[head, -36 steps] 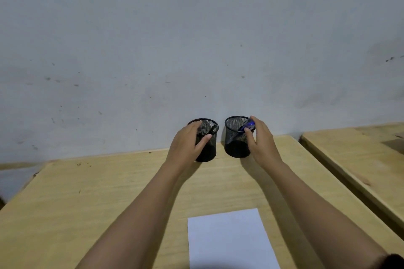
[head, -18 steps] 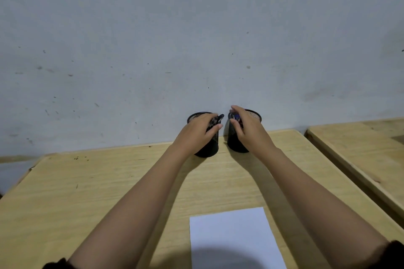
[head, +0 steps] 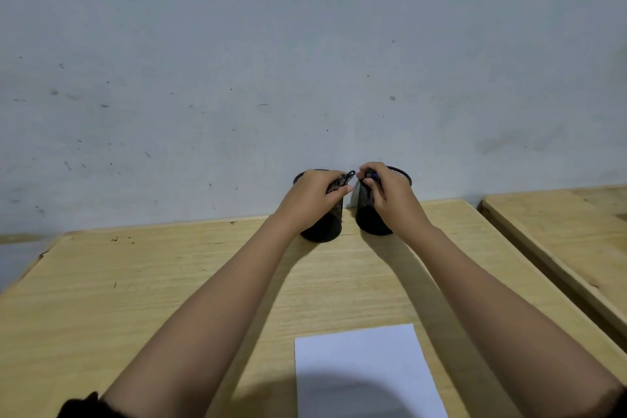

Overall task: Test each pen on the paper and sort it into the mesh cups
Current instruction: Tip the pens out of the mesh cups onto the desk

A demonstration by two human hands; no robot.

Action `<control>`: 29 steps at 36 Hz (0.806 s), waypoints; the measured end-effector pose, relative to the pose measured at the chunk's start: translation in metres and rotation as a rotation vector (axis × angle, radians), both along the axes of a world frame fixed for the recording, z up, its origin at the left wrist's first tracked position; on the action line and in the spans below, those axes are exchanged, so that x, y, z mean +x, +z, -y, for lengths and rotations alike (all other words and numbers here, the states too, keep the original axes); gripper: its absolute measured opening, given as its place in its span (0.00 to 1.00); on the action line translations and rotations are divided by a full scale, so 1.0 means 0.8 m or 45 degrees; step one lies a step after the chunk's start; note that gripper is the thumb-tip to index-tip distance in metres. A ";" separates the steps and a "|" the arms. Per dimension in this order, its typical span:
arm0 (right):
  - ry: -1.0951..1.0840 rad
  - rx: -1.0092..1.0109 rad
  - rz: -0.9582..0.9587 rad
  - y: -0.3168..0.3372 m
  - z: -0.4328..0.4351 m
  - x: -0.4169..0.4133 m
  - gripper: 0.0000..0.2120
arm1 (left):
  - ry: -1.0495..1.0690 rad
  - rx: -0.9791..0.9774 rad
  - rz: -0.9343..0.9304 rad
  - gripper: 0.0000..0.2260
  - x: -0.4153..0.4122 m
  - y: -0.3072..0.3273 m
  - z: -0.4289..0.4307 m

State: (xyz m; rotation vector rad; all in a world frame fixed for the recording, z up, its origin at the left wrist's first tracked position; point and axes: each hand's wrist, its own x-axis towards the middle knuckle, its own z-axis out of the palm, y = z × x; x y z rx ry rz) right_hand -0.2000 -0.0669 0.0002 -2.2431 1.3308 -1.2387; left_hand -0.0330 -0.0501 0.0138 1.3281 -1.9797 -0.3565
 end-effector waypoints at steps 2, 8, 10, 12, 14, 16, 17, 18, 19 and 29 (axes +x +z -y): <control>0.005 0.030 0.022 0.000 0.000 0.000 0.11 | 0.010 -0.035 0.006 0.14 -0.001 -0.002 -0.001; 0.025 0.038 0.090 0.003 -0.003 0.001 0.12 | 0.054 -0.100 -0.050 0.11 -0.001 -0.005 -0.002; 0.023 0.013 0.096 0.003 -0.004 0.001 0.12 | 0.083 -0.117 -0.098 0.11 0.000 -0.006 -0.002; 0.017 -0.010 0.115 0.004 -0.004 0.001 0.12 | 0.121 -0.137 -0.160 0.11 0.002 -0.006 0.000; 0.005 -0.017 0.144 0.004 -0.005 0.003 0.13 | 0.143 -0.151 -0.168 0.12 0.002 -0.007 0.002; -0.006 -0.032 0.172 0.003 -0.005 0.003 0.14 | 0.150 -0.162 -0.131 0.12 0.001 -0.007 0.002; -0.014 -0.042 0.184 0.003 -0.005 0.004 0.14 | 0.149 -0.168 -0.125 0.12 0.001 -0.007 0.002; -0.022 -0.055 0.195 0.003 -0.004 0.004 0.14 | 0.150 -0.170 -0.130 0.12 0.001 -0.008 0.002; -0.030 -0.069 0.205 0.003 -0.004 0.003 0.14 | 0.156 -0.172 -0.143 0.12 0.001 -0.007 0.002; -0.024 -0.159 0.256 0.036 -0.015 -0.002 0.15 | 0.166 -0.199 -0.263 0.11 0.004 0.031 -0.008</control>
